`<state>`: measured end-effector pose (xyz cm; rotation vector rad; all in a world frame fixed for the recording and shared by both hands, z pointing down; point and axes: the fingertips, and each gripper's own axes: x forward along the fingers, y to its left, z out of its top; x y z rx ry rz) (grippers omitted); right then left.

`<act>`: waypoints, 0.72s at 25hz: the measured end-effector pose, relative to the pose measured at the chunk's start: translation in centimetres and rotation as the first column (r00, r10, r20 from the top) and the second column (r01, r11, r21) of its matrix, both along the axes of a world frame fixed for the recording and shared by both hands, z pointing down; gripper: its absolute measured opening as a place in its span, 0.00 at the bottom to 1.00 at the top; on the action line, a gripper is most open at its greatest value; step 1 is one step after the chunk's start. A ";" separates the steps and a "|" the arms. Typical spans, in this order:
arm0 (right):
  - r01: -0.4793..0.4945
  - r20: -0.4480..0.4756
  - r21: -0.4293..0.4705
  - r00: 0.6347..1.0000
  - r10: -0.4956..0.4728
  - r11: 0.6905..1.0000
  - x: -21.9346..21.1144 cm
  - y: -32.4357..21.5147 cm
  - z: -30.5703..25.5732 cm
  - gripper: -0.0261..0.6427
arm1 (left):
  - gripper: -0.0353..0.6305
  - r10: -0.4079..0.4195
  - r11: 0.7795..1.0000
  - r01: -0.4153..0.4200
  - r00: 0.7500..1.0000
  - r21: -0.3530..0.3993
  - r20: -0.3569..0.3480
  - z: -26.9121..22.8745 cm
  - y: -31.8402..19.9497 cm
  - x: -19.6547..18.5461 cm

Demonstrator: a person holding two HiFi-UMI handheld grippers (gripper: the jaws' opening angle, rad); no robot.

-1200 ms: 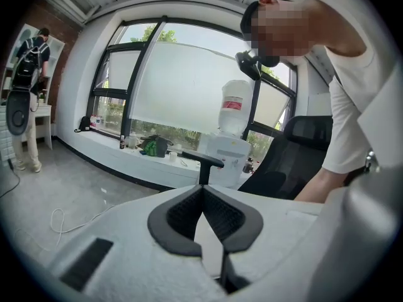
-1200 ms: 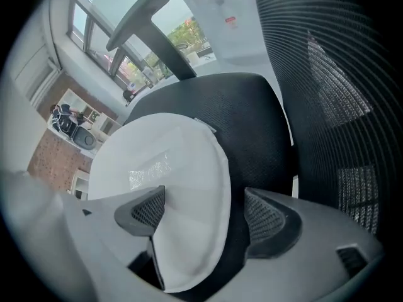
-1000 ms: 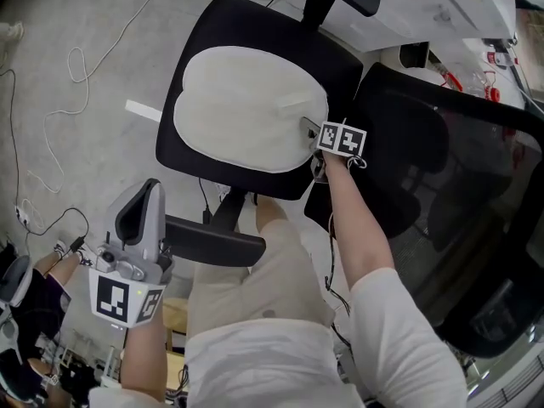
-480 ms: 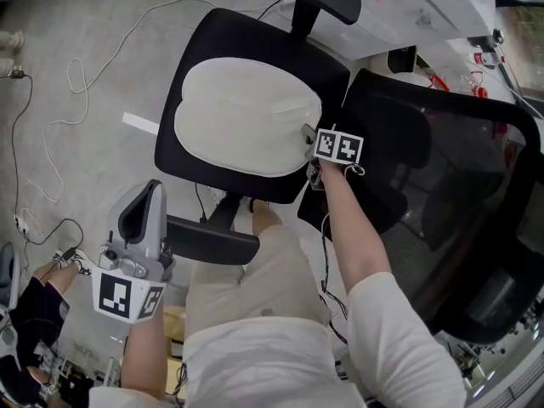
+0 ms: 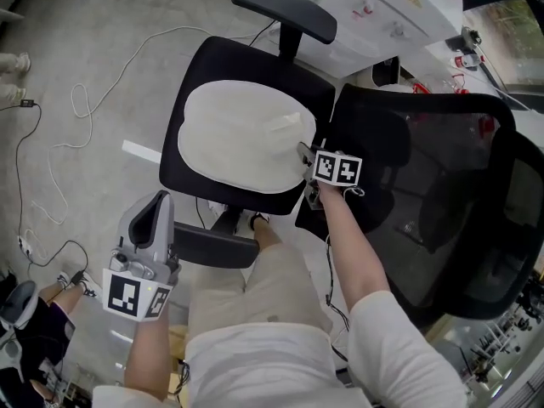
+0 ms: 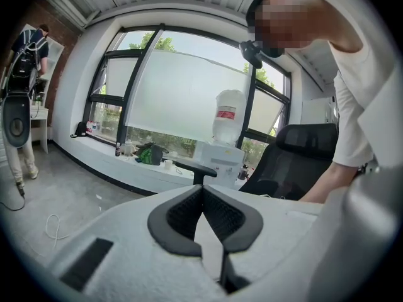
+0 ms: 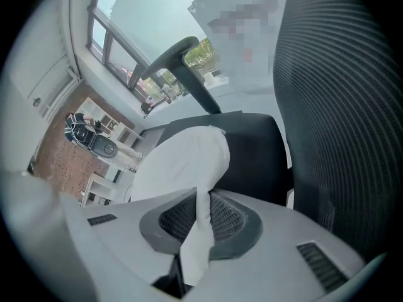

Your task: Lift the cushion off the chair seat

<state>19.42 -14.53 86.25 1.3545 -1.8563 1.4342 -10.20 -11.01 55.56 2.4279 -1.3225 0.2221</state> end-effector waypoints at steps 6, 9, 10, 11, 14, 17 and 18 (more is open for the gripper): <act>-0.038 0.060 0.071 0.998 0.034 0.997 -0.9 0.9 -4.7 0.10 | 0.08 0.026 0.999 -0.025 1.000 0.024 -0.008 -1.5 0.1 0.6; -0.073 0.092 0.091 0.994 0.064 0.993 -1.1 1.2 -6.8 0.10 | 0.08 0.026 0.998 -0.025 1.000 0.049 -0.010 -2.6 0.1 0.8; -0.084 0.103 0.095 0.992 0.074 0.992 -1.2 1.3 -7.6 0.10 | 0.08 0.026 0.998 -0.025 1.000 0.056 -0.005 -3.1 0.2 0.8; -0.092 0.112 0.101 0.990 0.081 0.991 -1.2 1.4 -8.3 0.10 | 0.08 0.026 0.998 -0.025 1.000 0.062 -0.001 -3.5 0.3 0.8; -0.098 0.113 0.130 0.990 0.084 0.987 -1.1 1.2 -10.7 0.10 | 0.08 0.018 0.997 -0.018 1.000 0.076 0.006 -4.9 0.4 0.5; -0.085 0.100 0.165 0.993 0.070 0.983 -1.4 0.7 -13.1 0.10 | 0.08 0.004 0.996 -0.005 1.000 0.091 0.016 -6.5 0.7 -0.3; -0.078 0.094 0.178 0.994 0.062 0.981 -1.5 0.4 -14.0 0.10 | 0.08 -0.001 0.995 -0.001 1.000 0.097 0.021 -7.0 0.7 -0.6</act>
